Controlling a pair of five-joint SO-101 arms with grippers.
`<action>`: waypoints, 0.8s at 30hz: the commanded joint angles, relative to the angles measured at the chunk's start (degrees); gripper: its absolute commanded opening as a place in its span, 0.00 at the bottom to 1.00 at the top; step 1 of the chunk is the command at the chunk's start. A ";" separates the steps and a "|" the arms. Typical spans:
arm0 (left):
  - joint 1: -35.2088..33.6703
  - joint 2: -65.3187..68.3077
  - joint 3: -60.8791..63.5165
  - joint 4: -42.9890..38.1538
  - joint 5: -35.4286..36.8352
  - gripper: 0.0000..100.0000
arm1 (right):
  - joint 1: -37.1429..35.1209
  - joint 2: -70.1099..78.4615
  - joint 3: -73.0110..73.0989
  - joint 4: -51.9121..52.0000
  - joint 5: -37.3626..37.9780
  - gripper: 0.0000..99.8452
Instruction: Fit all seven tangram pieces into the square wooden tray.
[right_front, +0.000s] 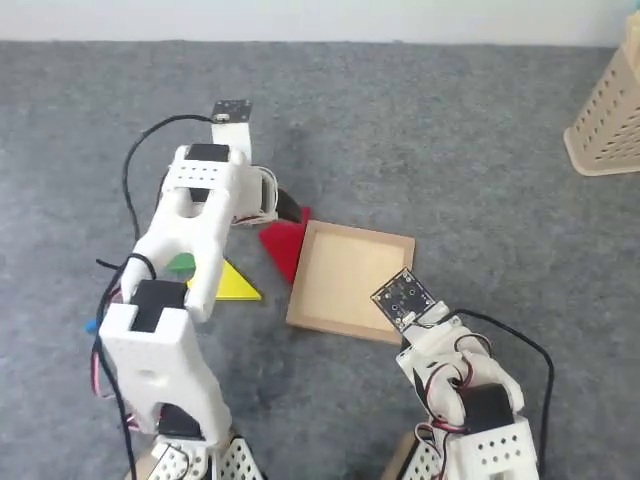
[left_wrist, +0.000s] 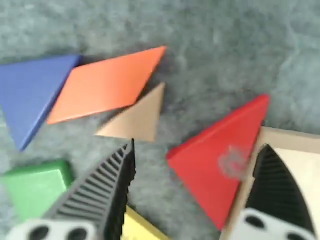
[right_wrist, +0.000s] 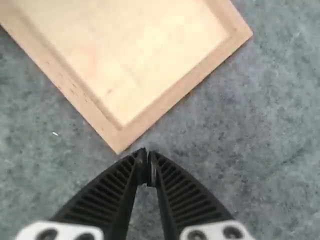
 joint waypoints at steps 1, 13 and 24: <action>0.26 2.55 -2.15 -1.32 0.53 0.36 | -0.04 -0.84 1.05 0.31 -0.35 0.01; 2.64 3.34 0.31 0.53 -3.34 0.36 | -0.04 -0.84 1.05 0.31 -0.35 0.01; 4.13 3.78 0.31 -2.73 -7.74 0.36 | -0.04 -0.84 1.05 0.31 -0.35 0.01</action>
